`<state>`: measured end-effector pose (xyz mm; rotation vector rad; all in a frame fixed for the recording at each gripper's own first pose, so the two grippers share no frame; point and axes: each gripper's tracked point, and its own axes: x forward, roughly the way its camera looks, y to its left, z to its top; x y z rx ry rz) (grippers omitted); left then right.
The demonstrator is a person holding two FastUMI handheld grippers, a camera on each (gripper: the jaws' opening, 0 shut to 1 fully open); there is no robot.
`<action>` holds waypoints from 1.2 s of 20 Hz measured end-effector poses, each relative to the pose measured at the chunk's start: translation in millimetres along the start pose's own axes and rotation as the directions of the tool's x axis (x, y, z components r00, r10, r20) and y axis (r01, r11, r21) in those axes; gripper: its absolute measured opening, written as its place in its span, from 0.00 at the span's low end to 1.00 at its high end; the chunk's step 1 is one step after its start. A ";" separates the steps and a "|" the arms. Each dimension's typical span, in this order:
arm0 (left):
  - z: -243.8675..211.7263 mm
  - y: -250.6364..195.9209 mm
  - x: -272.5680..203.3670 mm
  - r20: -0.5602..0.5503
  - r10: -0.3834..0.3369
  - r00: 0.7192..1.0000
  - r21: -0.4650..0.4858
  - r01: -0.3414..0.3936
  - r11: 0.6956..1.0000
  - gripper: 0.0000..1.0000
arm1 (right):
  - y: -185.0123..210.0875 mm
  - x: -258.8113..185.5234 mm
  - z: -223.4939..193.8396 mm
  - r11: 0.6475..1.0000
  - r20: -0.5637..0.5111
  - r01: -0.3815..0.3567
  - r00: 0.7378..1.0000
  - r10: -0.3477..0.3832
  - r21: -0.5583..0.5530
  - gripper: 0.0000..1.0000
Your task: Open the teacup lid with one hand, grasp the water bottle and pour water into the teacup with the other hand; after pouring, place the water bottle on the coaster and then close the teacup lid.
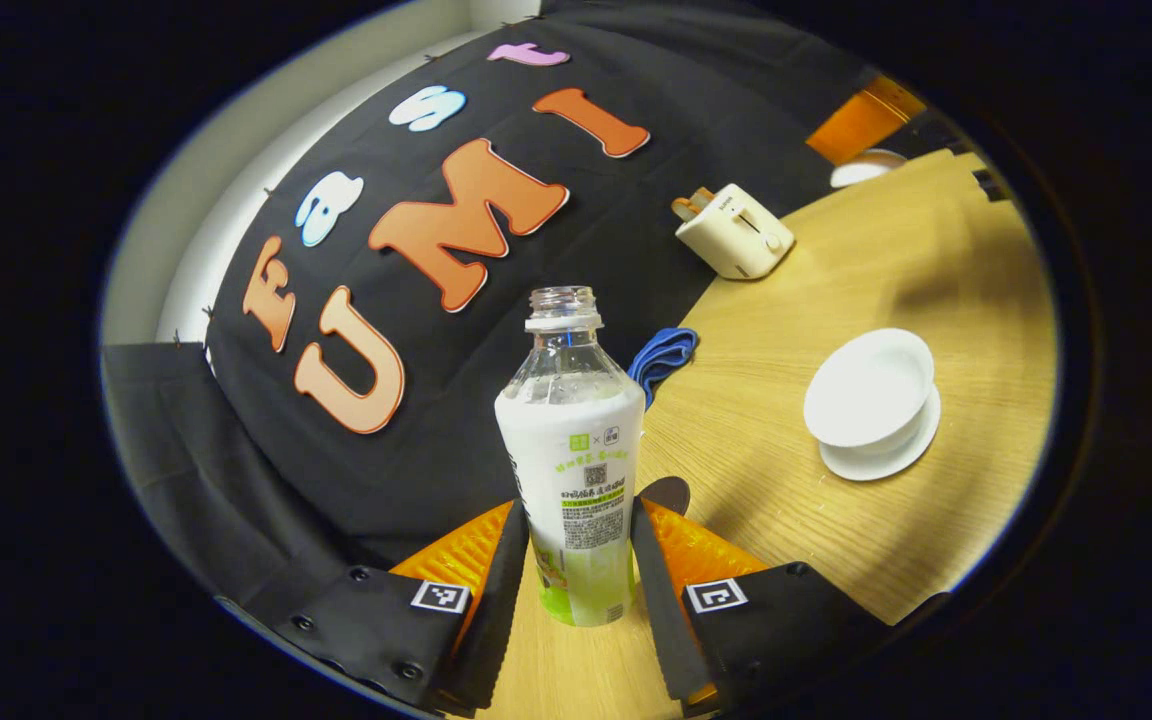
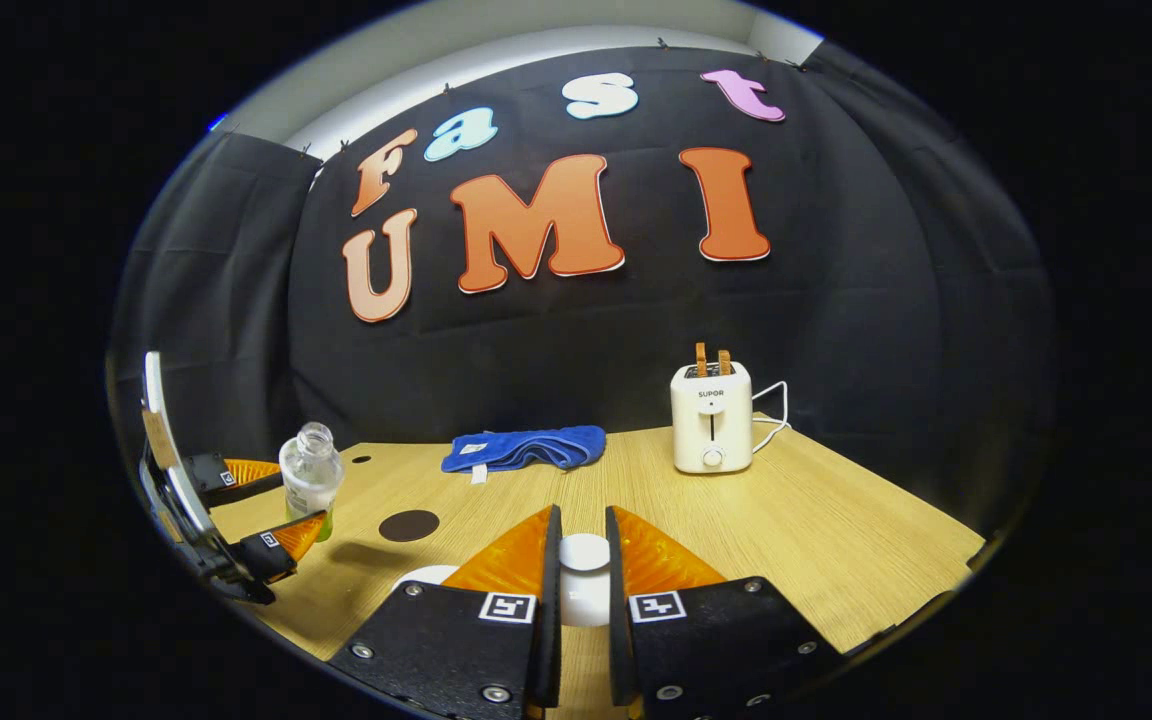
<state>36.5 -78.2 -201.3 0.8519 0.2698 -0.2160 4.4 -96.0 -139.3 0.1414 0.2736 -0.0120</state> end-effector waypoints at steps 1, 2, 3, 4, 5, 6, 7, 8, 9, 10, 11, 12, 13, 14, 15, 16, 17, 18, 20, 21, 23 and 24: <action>1.0 -0.8 1.4 0.003 0.000 1.000 0.033 0.000 0.999 0.63 | -1.4 -0.7 0.1 1.000 0.002 -0.001 1.000 0.001 0.002 0.20; 2.7 -1.1 3.9 0.009 0.000 1.000 0.065 0.000 0.998 0.64 | -3.8 -1.0 0.6 1.000 0.004 0.001 1.000 -0.001 0.005 0.20; 4.6 -2.2 5.8 0.011 -0.001 1.000 0.096 0.000 0.995 0.64 | -5.2 -1.7 0.2 1.000 0.003 0.000 1.000 0.000 0.009 0.20; 5.4 -4.9 7.2 0.011 -0.007 1.000 0.130 0.005 0.992 0.63 | -6.8 -2.3 -0.1 1.000 0.003 0.001 1.000 -0.001 0.012 0.20; 4.2 -9.2 8.6 0.004 -0.023 1.000 0.166 0.022 0.986 0.63 | -8.8 -2.3 -1.0 1.000 0.002 0.003 1.000 -0.003 0.014 0.20; 2.9 -15.9 9.7 0.008 -0.047 0.999 0.198 0.045 0.979 0.63 | -11.0 -2.6 -1.1 1.000 0.002 0.006 1.000 -0.006 0.015 0.20; 3.7 -19.8 8.7 0.000 -0.063 0.998 0.232 0.061 0.971 0.58 | -13.1 -2.7 -1.3 1.000 0.002 0.009 1.000 -0.009 0.016 0.20; 3.3 -21.2 7.8 0.005 -0.069 0.998 0.268 0.066 0.961 0.60 | -14.1 -3.0 -1.1 1.000 0.004 0.009 1.000 -0.009 0.017 0.20; 3.9 -21.9 6.6 0.003 -0.069 0.998 0.308 0.064 0.949 0.61 | -15.5 -3.8 -0.1 1.000 0.006 0.012 1.000 -0.012 0.020 0.20; 4.2 -23.1 6.0 0.007 -0.069 0.998 0.345 0.063 0.936 0.59 | -16.3 -3.9 -0.3 1.000 0.006 0.010 1.000 -0.010 0.020 0.20; 3.9 -24.1 6.4 0.010 -0.073 0.997 0.377 0.064 0.924 0.58 | -17.1 -4.6 -0.6 1.000 0.008 0.013 1.000 -0.013 0.020 0.20; 4.3 -25.2 6.9 0.010 -0.077 0.997 0.405 0.066 0.912 0.58 | -18.1 -4.2 -0.9 1.000 0.006 0.014 1.000 -0.014 0.019 0.20; 5.1 -26.9 7.2 0.012 -0.081 0.997 0.427 0.068 0.902 0.61 | -18.9 -4.6 -1.6 1.000 0.006 0.014 1.000 -0.014 0.019 0.20; 5.6 -27.6 4.9 0.014 -0.083 0.996 0.450 0.067 0.890 0.61 | -19.3 -5.2 -1.6 1.000 0.006 0.015 1.000 -0.015 0.018 0.20; 5.6 -27.6 5.3 0.015 -0.081 0.997 0.471 0.065 0.880 0.58 | -19.3 -5.8 -2.0 1.000 0.005 0.013 1.000 -0.013 0.016 0.20; 4.9 -25.8 4.1 0.014 -0.079 0.997 0.492 0.062 0.869 0.61 | -20.5 -5.9 -1.1 1.000 0.008 0.016 1.000 -0.016 0.015 0.20; 4.6 -25.5 2.6 0.011 -0.079 0.997 0.513 0.062 0.856 0.61 | -20.7 -6.1 -1.2 1.000 0.007 0.014 1.000 -0.014 0.013 0.20; 3.2 -26.5 1.5 0.012 -0.082 0.997 0.535 0.063 0.842 0.58 | -21.1 -7.0 -0.8 1.000 0.010 0.015 1.000 -0.015 0.015 0.20; 3.9 -25.6 0.5 0.008 -0.086 0.996 0.581 0.065 0.811 0.60 | -21.2 -6.9 -0.9 1.000 0.012 0.012 1.000 -0.012 0.016 0.20; 3.2 -25.3 0.4 0.008 -0.086 0.996 0.600 0.064 0.797 0.61 | -21.3 -7.3 -0.7 1.000 0.012 0.012 1.000 -0.012 0.015 0.20; 4.8 -20.8 2.7 0.010 -0.083 0.997 0.636 0.058 0.769 0.59 | -20.8 -7.7 -1.3 1.000 0.013 0.010 1.000 -0.010 0.012 0.20; 5.4 -18.9 1.9 0.008 -0.083 0.997 0.649 0.058 0.759 0.59 | -20.6 -8.2 -0.6 1.000 0.014 0.007 1.000 -0.007 0.009 0.20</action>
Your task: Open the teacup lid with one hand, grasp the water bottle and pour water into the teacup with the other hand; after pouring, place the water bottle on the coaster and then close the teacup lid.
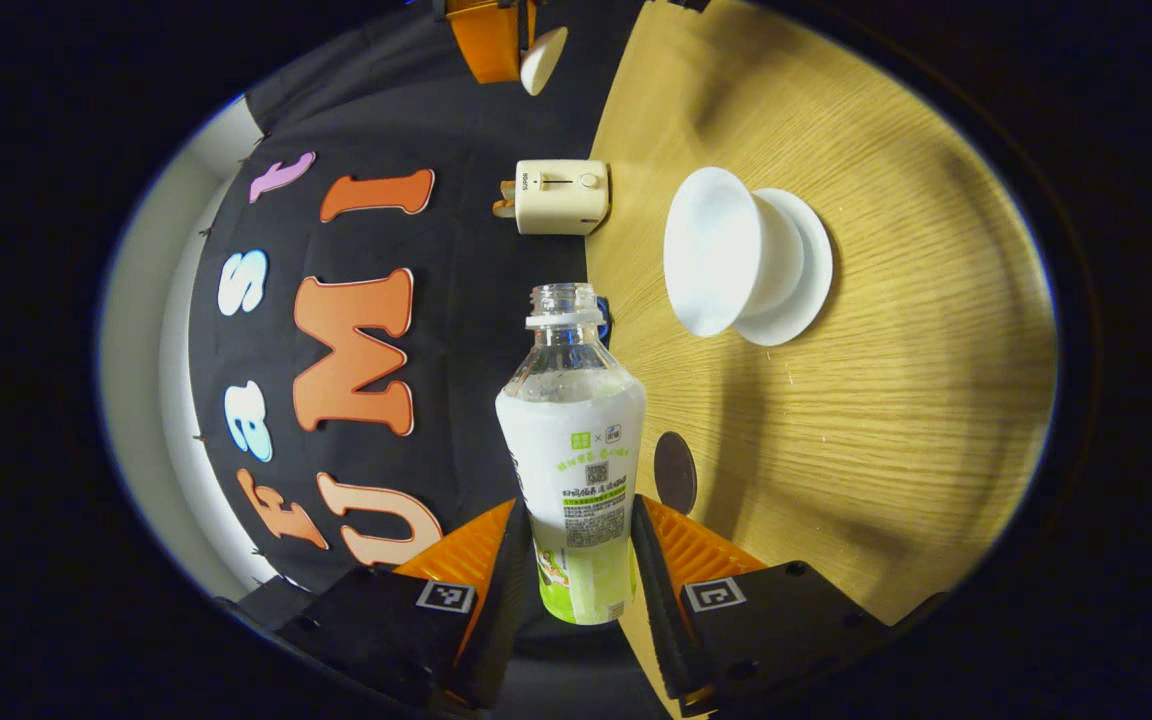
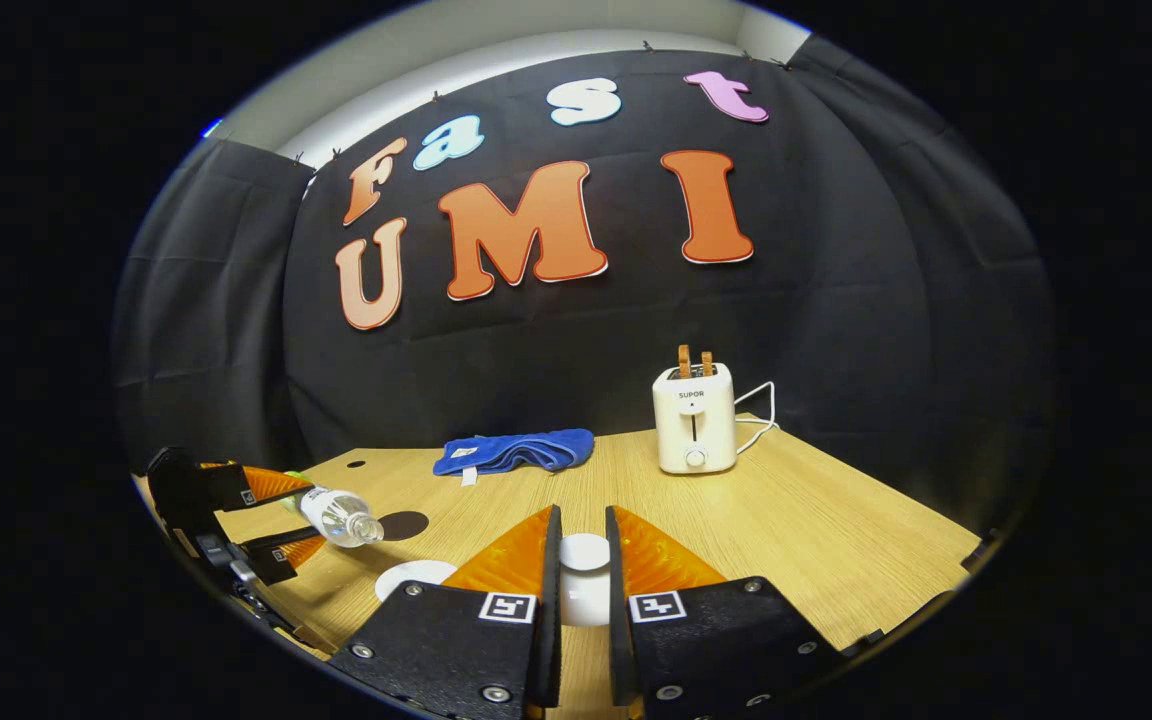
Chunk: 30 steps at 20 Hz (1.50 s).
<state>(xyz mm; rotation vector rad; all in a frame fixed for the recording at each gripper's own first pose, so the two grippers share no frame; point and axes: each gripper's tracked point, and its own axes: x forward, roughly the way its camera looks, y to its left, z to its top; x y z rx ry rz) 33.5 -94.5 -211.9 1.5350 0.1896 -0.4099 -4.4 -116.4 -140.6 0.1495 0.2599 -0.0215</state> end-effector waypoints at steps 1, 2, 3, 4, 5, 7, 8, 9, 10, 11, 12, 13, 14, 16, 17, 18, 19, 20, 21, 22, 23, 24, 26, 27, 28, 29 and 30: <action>-1.1 0.4 0.8 -0.003 -0.004 1.000 0.017 0.004 1.000 0.61 | -0.1 -0.5 -0.1 1.000 0.004 0.001 1.000 -0.001 0.001 0.19; -1.3 2.8 0.6 0.000 -0.005 1.000 0.038 0.005 0.999 0.61 | -0.5 -0.2 1.6 1.000 0.010 0.002 1.000 -0.002 0.007 0.20; -1.0 5.2 0.8 0.000 0.000 1.000 0.063 0.000 0.998 0.58 | 0.7 -0.6 2.5 1.000 0.013 -0.003 1.000 0.003 0.013 0.20; -2.4 6.9 0.2 -0.003 0.002 1.000 0.083 -0.002 0.997 0.58 | 2.0 -1.2 1.3 1.000 0.012 -0.007 1.000 0.007 0.016 0.20; -1.9 7.9 0.7 -0.001 0.003 1.000 0.095 -0.002 0.995 0.61 | 2.1 -0.9 1.0 1.000 0.013 -0.008 1.000 0.007 0.016 0.20; -2.9 7.4 -0.8 -0.005 -0.002 1.000 0.112 0.002 0.994 0.61 | 0.3 -1.1 0.6 1.000 0.013 -0.005 1.000 0.005 0.010 0.20; -3.6 8.7 -1.9 -0.007 -0.001 1.000 0.124 0.001 0.992 0.61 | 0.2 -1.4 0.7 1.000 0.014 -0.005 1.000 0.004 0.008 0.20; -3.1 9.8 -2.2 -0.010 0.000 1.000 0.137 0.001 0.991 0.62 | 0.1 -2.1 1.1 1.000 0.014 -0.006 1.000 0.006 0.006 0.20; -4.1 10.1 -3.1 -0.014 -0.003 1.000 0.148 0.005 0.989 0.62 | 0.4 -1.3 1.2 1.000 0.015 -0.006 1.000 0.006 0.005 0.20; -4.0 10.1 -1.9 -0.013 -0.006 1.000 0.155 0.008 0.988 0.59 | -0.2 -1.3 1.3 1.000 0.015 -0.006 1.000 0.006 0.006 0.20; -4.7 9.3 -3.5 -0.015 -0.008 1.000 0.165 0.011 0.986 0.62 | -0.1 -1.2 0.1 1.000 0.013 -0.007 1.000 0.007 0.006 0.20; -5.5 9.1 -4.2 -0.017 -0.009 1.000 0.182 0.012 0.983 0.59 | -0.6 -1.2 -0.6 1.000 0.013 -0.006 1.000 0.006 0.007 0.20; -3.6 9.5 -6.2 -0.016 -0.008 1.000 0.198 0.011 0.980 0.59 | 0.2 -1.2 -1.1 1.000 0.012 -0.009 1.000 0.008 0.006 0.20; -2.9 10.9 -7.7 -0.017 0.001 1.000 0.224 0.003 0.974 0.59 | -0.1 -1.2 -0.6 1.000 0.013 -0.009 1.000 0.008 0.003 0.20; -1.5 11.4 -6.8 -0.016 0.006 1.000 0.232 -0.002 0.973 0.59 | -0.1 -1.1 -1.0 1.000 0.014 -0.010 1.000 0.010 0.003 0.20; -2.5 12.7 -8.3 -0.018 0.011 1.000 0.237 -0.006 0.971 0.59 | -0.6 -1.8 -0.6 1.000 0.015 -0.009 1.000 0.009 0.005 0.20; -2.1 12.8 -7.8 -0.021 0.014 1.000 0.242 -0.008 0.970 0.59 | -0.1 -1.6 -0.8 1.000 0.015 -0.012 1.000 0.012 0.005 0.20; -3.5 15.4 -7.8 -0.023 0.016 1.000 0.245 -0.009 0.969 0.59 | -0.7 -2.1 -0.4 1.000 0.015 -0.011 1.000 0.011 0.005 0.20; -4.2 16.0 -7.4 -0.027 0.016 1.000 0.253 -0.009 0.968 0.59 | -1.0 -2.8 0.3 1.000 0.016 -0.012 1.000 0.012 0.002 0.20; -4.1 18.5 -8.1 -0.026 0.020 0.999 0.263 -0.013 0.965 0.58 | -1.4 -4.0 2.6 1.000 0.023 -0.011 1.000 0.011 0.000 0.20; -4.9 20.3 -7.0 -0.029 0.026 0.999 0.273 -0.017 0.962 0.59 | -2.1 -4.6 4.5 1.000 0.029 -0.011 1.000 0.011 0.000 0.20; -6.8 22.4 -7.6 -0.036 0.033 0.999 0.283 -0.021 0.959 0.58 | -2.9 -5.2 5.4 1.000 0.031 -0.015 0.999 0.015 0.001 0.20; -8.2 26.3 -7.9 -0.043 0.049 0.998 0.301 -0.034 0.953 0.59 | -3.2 -5.8 7.3 1.000 0.036 -0.016 0.999 0.016 0.003 0.20; -8.8 28.2 -7.7 -0.045 0.056 0.997 0.310 -0.039 0.950 0.59 | -3.5 -5.8 6.6 1.000 0.037 -0.016 0.999 0.016 0.003 0.20; -7.1 29.6 -9.1 -0.045 0.064 0.997 0.317 -0.046 0.947 0.59 | -3.5 -6.1 5.9 1.000 0.036 -0.017 0.999 0.017 0.003 0.20; -5.9 29.7 -9.0 -0.045 0.070 0.997 0.323 -0.052 0.945 0.58 | -3.4 -6.4 5.0 1.000 0.034 -0.019 0.999 0.019 0.001 0.20; -5.7 31.5 -10.2 -0.043 0.074 0.996 0.328 -0.056 0.943 0.59 | -4.1 -5.6 4.1 1.000 0.033 -0.017 0.999 0.017 -0.004 0.20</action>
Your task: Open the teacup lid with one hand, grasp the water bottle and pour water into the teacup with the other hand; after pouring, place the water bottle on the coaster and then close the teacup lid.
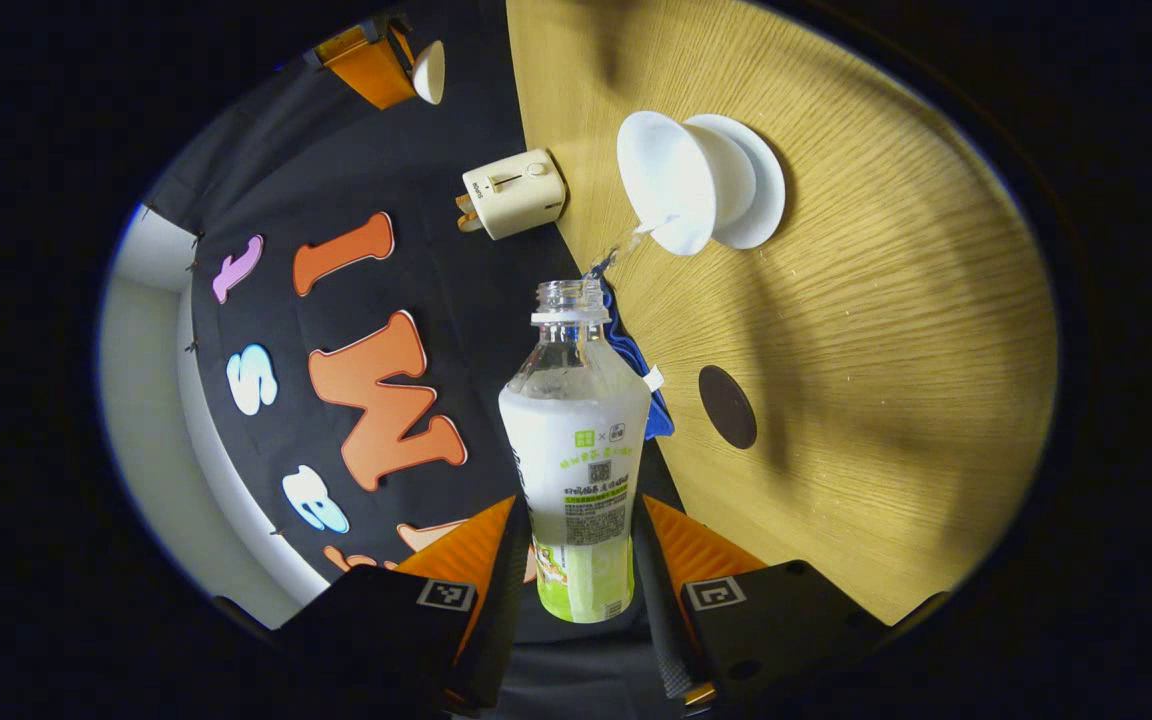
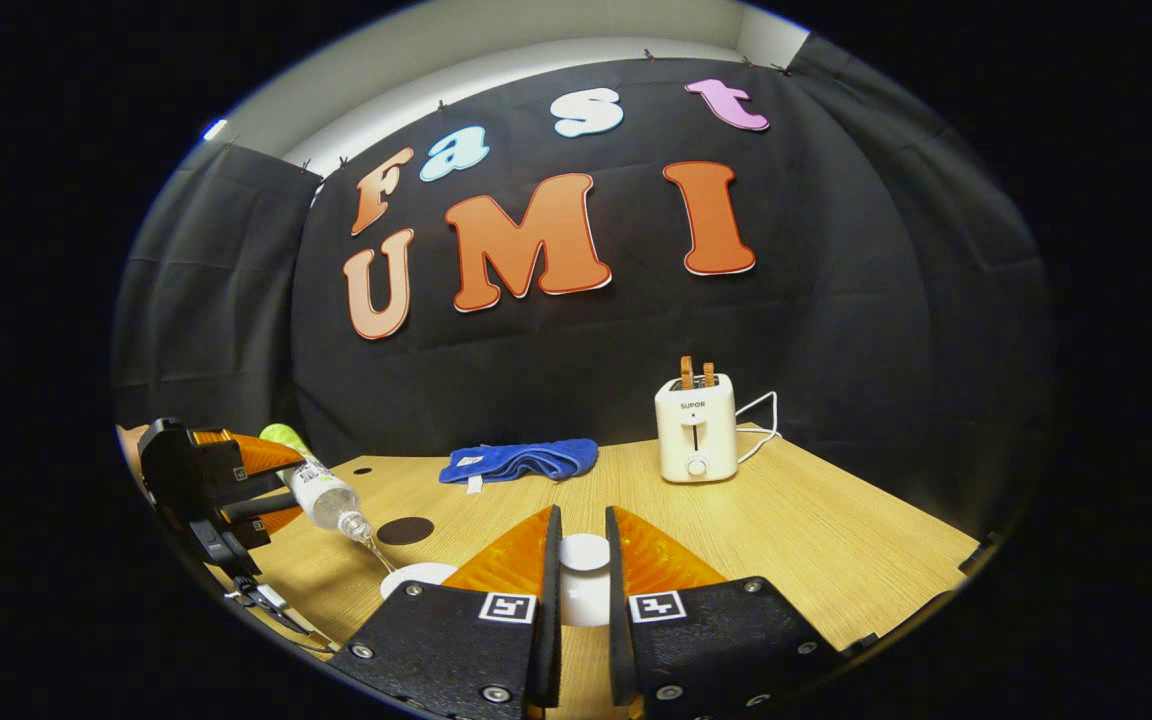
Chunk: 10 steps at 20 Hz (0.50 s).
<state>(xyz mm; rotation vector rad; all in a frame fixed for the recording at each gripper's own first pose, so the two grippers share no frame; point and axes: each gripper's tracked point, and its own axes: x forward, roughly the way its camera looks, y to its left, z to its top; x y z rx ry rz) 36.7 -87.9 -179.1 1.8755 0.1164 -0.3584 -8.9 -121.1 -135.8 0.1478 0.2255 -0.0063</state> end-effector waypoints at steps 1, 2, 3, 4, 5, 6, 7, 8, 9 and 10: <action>0.5 0.6 0.3 0.001 0.003 1.000 0.007 -0.003 1.000 0.59 | -0.1 -0.1 -1.1 1.000 -0.002 0.000 1.000 0.000 -0.004 0.20; 0.9 2.2 -0.3 0.001 0.009 1.000 0.014 -0.009 1.000 0.62 | 0.9 -0.6 -1.6 1.000 -0.003 -0.002 1.000 0.002 -0.007 0.20; 2.4 3.5 -0.3 -0.001 0.016 1.000 0.023 -0.016 1.000 0.59 | 1.3 -0.1 -1.0 1.000 -0.003 -0.004 1.000 0.004 -0.009 0.20; 1.2 5.7 -1.6 -0.002 0.023 1.000 0.032 -0.023 0.999 0.62 | 2.2 -0.6 -0.5 1.000 -0.002 -0.006 1.000 0.006 -0.009 0.20; 0.9 6.8 -0.9 0.002 0.030 1.000 0.041 -0.030 0.999 0.62 | 2.7 -1.1 0.0 1.000 -0.001 -0.009 1.000 0.009 -0.009 0.20; 2.2 8.9 -2.3 0.009 0.038 0.999 0.056 -0.039 0.998 0.59 | 3.4 -0.8 -0.3 1.000 -0.002 -0.012 1.000 0.012 -0.011 0.20; 3.5 10.9 -2.4 0.015 0.044 0.999 0.072 -0.045 0.996 0.59 | 3.3 -0.3 -1.0 1.000 -0.003 -0.012 1.000 0.012 -0.014 0.20; 4.3 13.7 -3.7 0.019 0.052 0.998 0.087 -0.054 0.995 0.59 | 3.1 -1.1 -0.4 1.000 -0.002 -0.012 1.000 0.012 -0.017 0.20; 6.5 15.1 -4.6 0.019 0.058 0.998 0.102 -0.060 0.993 0.59 | 3.4 -1.5 0.0 1.000 -0.001 -0.013 1.000 0.013 -0.018 0.20; 5.5 16.7 -5.4 0.020 0.065 0.998 0.116 -0.067 0.991 0.59 | 3.5 -1.4 -0.1 1.000 0.000 -0.015 1.000 0.015 -0.019 0.20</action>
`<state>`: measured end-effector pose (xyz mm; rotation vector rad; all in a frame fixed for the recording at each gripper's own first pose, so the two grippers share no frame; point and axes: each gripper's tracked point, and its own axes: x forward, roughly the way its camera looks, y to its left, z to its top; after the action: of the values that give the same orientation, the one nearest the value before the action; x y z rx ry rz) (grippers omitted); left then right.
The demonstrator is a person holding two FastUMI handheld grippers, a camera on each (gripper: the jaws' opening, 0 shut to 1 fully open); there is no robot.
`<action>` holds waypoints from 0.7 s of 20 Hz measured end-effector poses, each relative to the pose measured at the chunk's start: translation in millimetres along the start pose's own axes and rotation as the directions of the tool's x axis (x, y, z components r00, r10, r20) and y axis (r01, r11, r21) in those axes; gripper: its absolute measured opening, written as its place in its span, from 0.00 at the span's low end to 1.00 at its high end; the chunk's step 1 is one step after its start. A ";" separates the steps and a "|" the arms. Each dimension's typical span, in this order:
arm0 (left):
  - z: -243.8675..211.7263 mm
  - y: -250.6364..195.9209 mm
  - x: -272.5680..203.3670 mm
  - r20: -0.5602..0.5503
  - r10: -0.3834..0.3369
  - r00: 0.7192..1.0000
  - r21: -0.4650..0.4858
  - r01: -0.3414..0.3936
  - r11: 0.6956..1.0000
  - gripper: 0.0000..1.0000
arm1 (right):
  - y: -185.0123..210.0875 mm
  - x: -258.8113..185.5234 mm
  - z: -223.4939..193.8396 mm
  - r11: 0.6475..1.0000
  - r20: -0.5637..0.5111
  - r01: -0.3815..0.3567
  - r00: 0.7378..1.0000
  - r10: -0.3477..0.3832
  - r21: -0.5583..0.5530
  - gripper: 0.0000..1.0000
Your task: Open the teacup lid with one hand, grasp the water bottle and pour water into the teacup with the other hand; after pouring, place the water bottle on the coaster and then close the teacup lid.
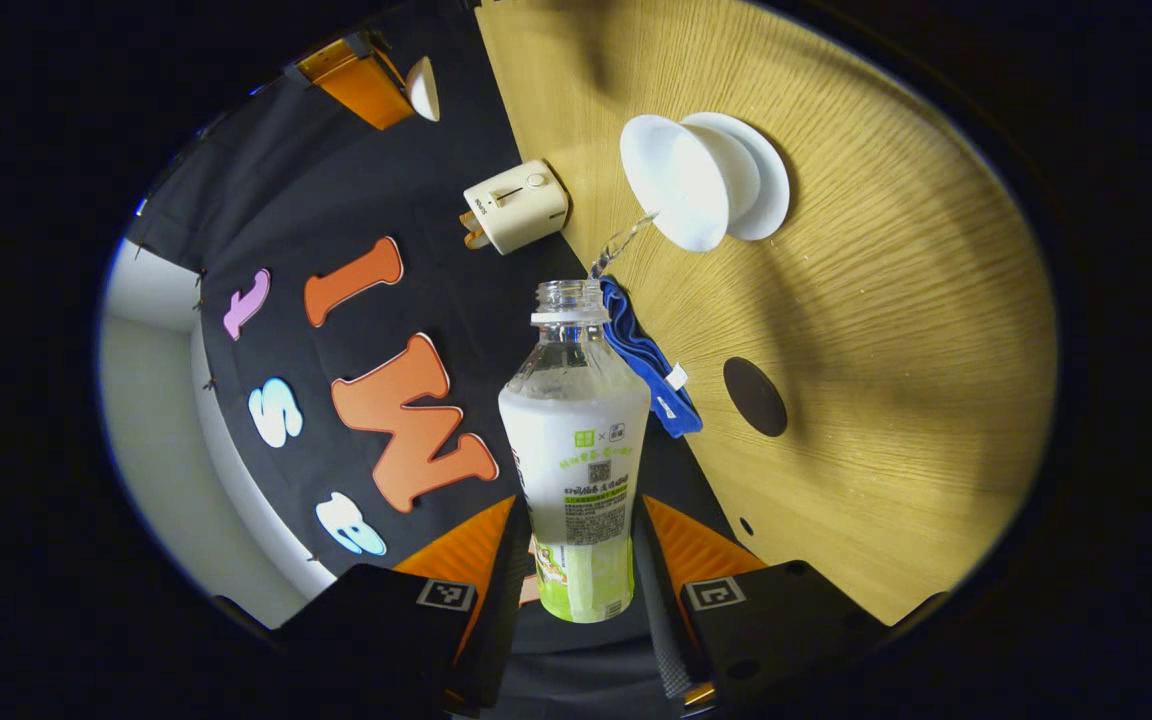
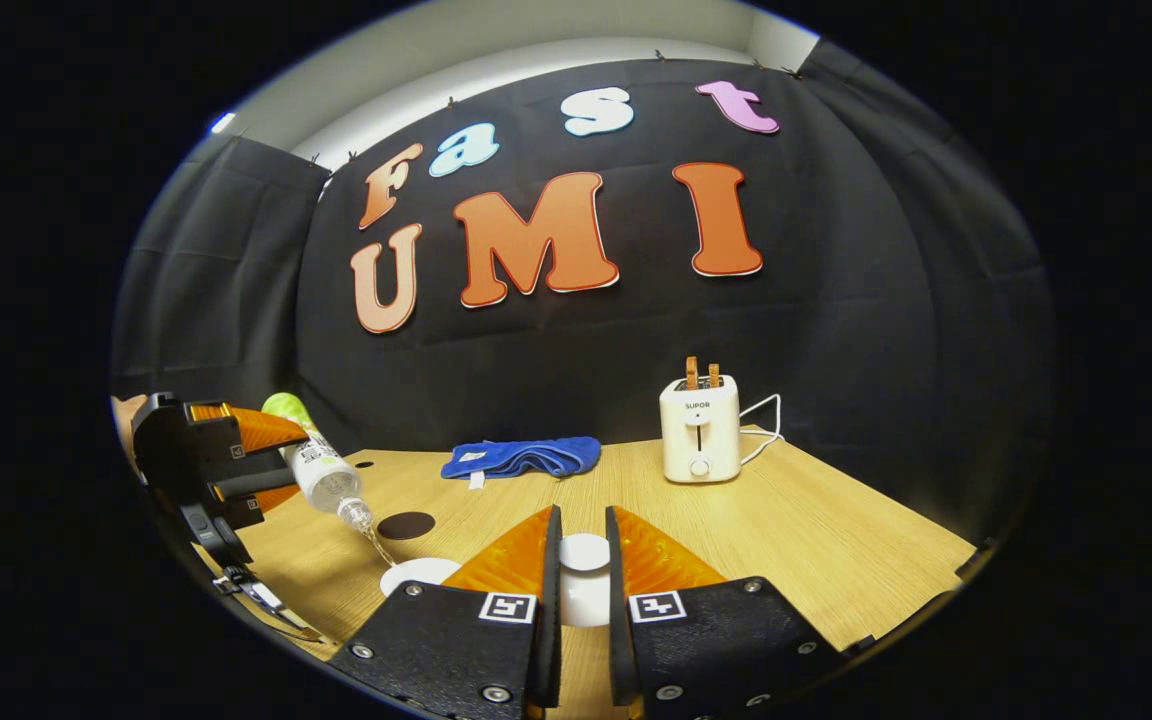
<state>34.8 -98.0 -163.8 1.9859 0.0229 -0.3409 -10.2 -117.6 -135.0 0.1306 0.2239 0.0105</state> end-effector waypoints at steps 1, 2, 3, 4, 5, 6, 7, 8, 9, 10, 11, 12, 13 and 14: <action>-1.0 0.6 1.6 0.001 0.003 1.000 0.010 -0.003 1.000 0.59 | 0.3 -0.9 0.2 1.000 0.001 -0.002 1.000 0.002 -0.002 0.20; -2.1 2.0 0.4 0.001 0.007 1.000 0.016 -0.007 1.000 0.59 | -0.8 -0.9 0.3 1.000 0.001 0.000 1.000 0.000 -0.004 0.20; -2.3 2.6 0.5 0.001 0.014 1.000 0.025 -0.014 1.000 0.59 | -2.2 -1.1 0.6 1.000 0.003 0.000 1.000 0.000 -0.007 0.20; -3.2 4.6 2.1 -0.003 0.021 1.000 0.033 -0.021 0.999 0.59 | -4.0 -1.9 1.0 1.000 0.003 0.000 1.000 0.000 -0.010 0.20; -4.3 5.9 1.9 -0.008 0.028 1.000 0.042 -0.027 0.999 0.59 | -4.7 -2.2 1.2 1.000 0.003 0.001 1.000 -0.001 -0.010 0.20; -5.0 7.4 1.0 -0.012 0.035 0.999 0.050 -0.035 0.998 0.59 | -5.6 -3.3 1.4 1.000 0.004 0.001 1.000 -0.001 -0.007 0.20; -4.8 8.6 2.7 -0.015 0.042 0.999 0.059 -0.041 0.997 0.59 | -6.4 -3.6 1.6 1.000 0.003 0.002 1.000 -0.002 -0.006 0.20; -6.5 10.0 1.7 -0.014 0.047 0.999 0.068 -0.046 0.997 0.61 | -6.4 -4.2 1.7 1.000 0.004 0.002 1.000 -0.002 -0.007 0.20; -6.1 11.3 2.9 -0.016 0.051 0.999 0.076 -0.050 0.996 0.61 | -6.8 -4.1 1.8 1.000 0.005 0.002 1.000 -0.002 -0.008 0.20; -7.3 12.4 1.8 -0.014 0.059 0.998 0.083 -0.057 0.995 0.59 | -6.0 -3.7 2.3 1.000 0.004 -0.001 1.000 0.001 -0.008 0.20; -6.3 14.0 2.1 -0.008 0.069 0.998 0.098 -0.068 0.993 0.59 | -5.3 -3.7 3.2 1.000 0.004 -0.004 1.000 0.004 -0.006 0.20; -5.5 17.4 2.1 -0.004 0.077 0.997 0.112 -0.076 0.991 0.62 | -4.2 -4.8 3.5 1.000 0.003 -0.008 1.000 0.009 -0.007 0.20; -3.7 18.6 2.1 -0.002 0.082 0.997 0.117 -0.081 0.990 0.62 | -3.2 -4.8 4.9 1.000 0.006 -0.011 1.000 0.011 -0.010 0.20; -4.0 18.5 2.1 0.000 0.085 0.996 0.122 -0.084 0.989 0.59 | -2.9 -4.8 5.5 1.000 0.009 -0.014 1.000 0.014 -0.016 0.20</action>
<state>40.8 -102.7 -146.4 2.1018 -0.0805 -0.2880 -13.7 -121.3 -129.0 0.1167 0.2142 0.0253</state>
